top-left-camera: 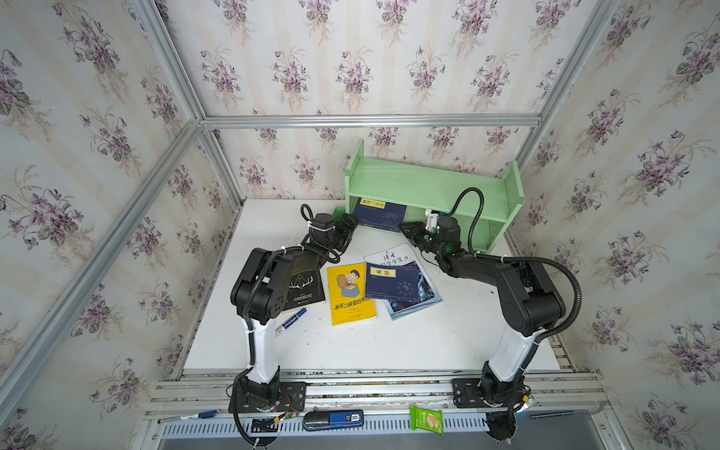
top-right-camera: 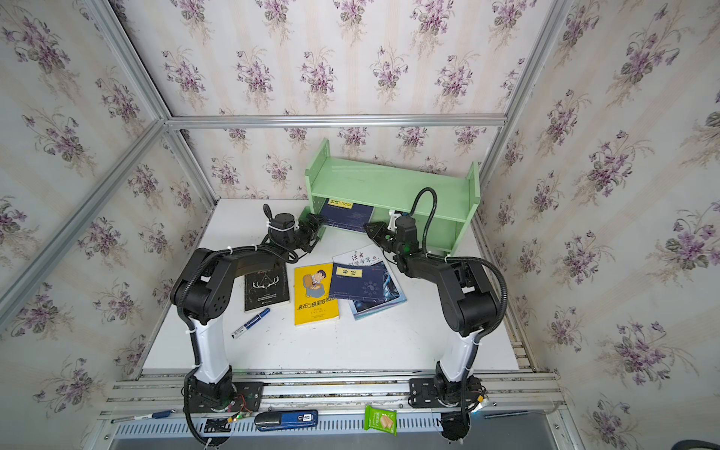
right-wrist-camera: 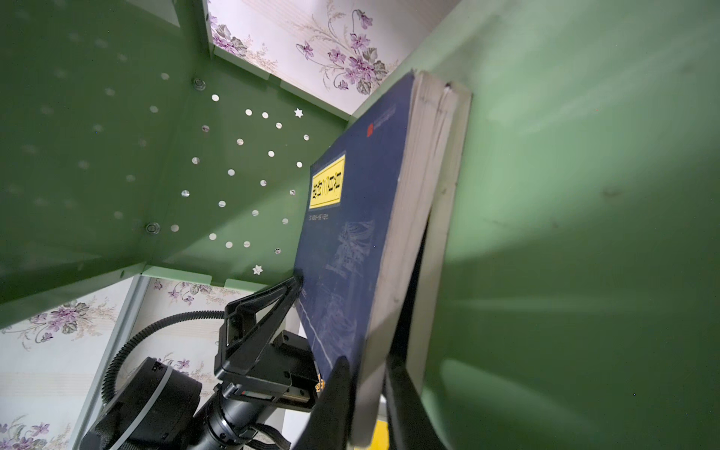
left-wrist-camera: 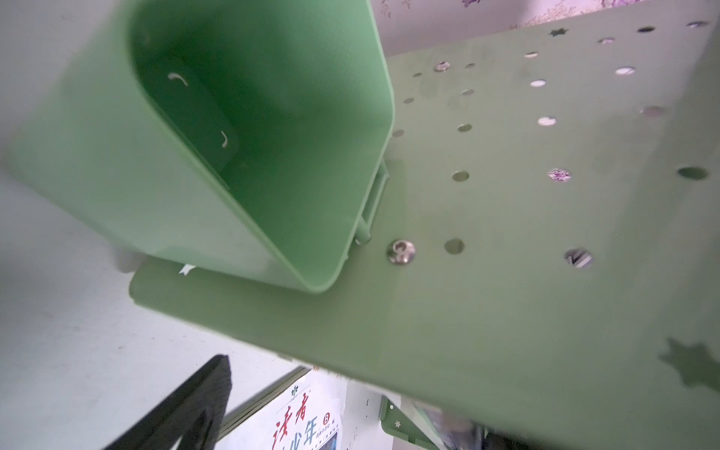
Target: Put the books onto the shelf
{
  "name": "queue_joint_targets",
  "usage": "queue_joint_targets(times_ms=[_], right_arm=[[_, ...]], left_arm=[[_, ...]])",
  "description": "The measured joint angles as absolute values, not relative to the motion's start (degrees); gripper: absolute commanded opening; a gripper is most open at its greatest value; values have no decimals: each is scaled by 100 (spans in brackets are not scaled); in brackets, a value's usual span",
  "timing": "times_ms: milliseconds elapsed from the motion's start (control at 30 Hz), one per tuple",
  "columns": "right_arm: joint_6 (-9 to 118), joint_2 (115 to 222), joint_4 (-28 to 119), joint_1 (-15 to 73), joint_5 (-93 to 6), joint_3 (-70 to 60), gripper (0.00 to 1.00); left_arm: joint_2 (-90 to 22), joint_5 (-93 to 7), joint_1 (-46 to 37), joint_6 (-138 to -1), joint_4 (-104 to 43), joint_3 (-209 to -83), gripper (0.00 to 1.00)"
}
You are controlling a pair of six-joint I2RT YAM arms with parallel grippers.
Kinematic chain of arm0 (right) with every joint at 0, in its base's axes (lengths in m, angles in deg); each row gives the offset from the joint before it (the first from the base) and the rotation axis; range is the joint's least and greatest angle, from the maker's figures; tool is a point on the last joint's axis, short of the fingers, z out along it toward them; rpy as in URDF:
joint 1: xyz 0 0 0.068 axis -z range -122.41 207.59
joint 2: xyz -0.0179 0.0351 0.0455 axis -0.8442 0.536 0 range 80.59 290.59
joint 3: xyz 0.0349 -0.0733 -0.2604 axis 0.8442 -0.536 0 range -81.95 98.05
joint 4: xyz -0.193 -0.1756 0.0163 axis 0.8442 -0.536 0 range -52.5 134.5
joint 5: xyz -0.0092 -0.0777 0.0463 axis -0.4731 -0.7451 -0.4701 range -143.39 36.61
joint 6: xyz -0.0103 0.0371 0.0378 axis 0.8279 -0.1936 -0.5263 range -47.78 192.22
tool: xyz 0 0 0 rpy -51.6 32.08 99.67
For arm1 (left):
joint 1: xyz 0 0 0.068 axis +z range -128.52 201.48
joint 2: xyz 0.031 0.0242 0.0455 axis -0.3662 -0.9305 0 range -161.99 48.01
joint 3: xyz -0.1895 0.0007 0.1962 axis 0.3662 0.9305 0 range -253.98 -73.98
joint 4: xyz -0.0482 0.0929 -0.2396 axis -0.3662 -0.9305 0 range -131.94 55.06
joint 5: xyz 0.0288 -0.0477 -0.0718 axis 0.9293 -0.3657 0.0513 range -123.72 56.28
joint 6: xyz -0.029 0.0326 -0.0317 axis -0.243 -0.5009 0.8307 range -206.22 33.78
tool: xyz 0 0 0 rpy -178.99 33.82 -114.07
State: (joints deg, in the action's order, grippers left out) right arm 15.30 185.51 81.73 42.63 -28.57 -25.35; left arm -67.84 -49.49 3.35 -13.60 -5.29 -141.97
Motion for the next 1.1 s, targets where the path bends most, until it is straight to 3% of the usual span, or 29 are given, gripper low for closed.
queue_joint_targets(times_ms=[900, 1000, 1100], right_arm=[[1724, 18534, 7856, 4265, -3133, -2424, 21], [1726, 18534, 7856, 4265, -3133, -2421, 25], [1746, 18534, 7823, 4265, -3135, -2391, 37]], left_arm=[[-6784, -4997, 340, -1427, -577, -14293, 99], [-6773, -5030, 340, -1438, -525, -14293, 99], [-6743, -5080, 340, -1484, -367, -14278, 99]])
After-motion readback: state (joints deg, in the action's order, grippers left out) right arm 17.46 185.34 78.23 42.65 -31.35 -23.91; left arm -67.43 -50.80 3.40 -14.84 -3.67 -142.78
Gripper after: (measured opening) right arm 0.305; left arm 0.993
